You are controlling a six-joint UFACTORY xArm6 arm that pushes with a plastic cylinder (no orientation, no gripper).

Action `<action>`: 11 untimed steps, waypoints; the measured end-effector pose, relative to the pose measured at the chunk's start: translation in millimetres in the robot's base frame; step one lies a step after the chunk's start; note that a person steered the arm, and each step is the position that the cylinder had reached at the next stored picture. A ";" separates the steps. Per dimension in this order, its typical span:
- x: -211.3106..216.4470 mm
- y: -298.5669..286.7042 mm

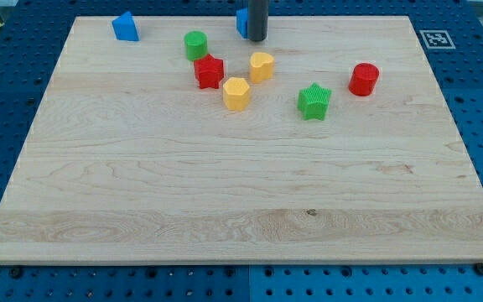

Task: Move your arm towards yellow heart

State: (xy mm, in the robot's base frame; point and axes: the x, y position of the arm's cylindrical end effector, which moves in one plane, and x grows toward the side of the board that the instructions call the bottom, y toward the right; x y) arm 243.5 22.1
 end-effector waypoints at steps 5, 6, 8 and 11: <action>39.1 77.1; 44.5 77.1; 47.5 77.1; 68.0 -0.1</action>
